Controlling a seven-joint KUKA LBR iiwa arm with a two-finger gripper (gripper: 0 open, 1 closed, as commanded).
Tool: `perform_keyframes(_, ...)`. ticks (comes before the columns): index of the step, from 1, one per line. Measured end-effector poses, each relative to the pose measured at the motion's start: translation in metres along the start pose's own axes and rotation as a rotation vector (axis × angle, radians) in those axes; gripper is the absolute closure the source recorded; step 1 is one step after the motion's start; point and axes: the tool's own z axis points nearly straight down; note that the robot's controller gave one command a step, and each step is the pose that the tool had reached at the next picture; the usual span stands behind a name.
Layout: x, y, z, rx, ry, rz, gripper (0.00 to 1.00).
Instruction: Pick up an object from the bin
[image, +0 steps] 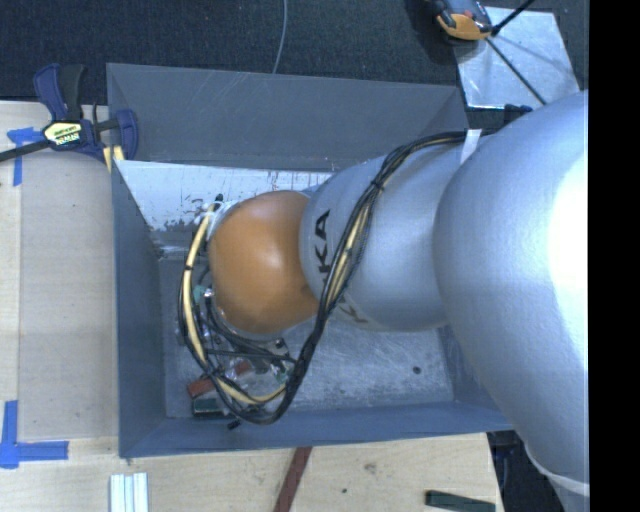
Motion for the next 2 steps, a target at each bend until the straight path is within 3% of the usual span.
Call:
perform_keyframes(1,0.0054,-0.0071,0.0467,0.000,-0.003,-0.289,1.00)
perform_keyframes(2,0.0054,-0.0071,0.0467,0.000,-0.003,-0.288,1.00)
